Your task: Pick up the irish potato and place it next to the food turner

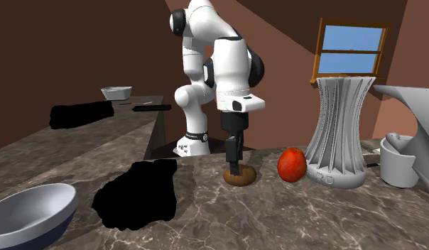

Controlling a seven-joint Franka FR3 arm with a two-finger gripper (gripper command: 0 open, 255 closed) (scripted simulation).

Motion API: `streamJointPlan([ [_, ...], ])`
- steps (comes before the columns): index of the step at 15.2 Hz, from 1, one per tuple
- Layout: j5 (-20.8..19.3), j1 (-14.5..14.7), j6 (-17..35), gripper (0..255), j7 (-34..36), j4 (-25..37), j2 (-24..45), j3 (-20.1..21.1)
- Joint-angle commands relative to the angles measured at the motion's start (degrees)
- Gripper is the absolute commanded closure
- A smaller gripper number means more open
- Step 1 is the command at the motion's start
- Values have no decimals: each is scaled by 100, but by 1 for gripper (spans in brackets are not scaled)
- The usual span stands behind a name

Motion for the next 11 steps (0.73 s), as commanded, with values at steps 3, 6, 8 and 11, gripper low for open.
streamJointPlan([
  [3, 287, 17, 291, 0, -208, -71, 282, -2],
  [6, 420, 16, 402, 0, -303, -91, 405, 8],
  [8, 420, 15, 402, 0, -303, -91, 405, 9],
  [11, 420, 15, 402, 0, -303, -91, 405, 9],
])
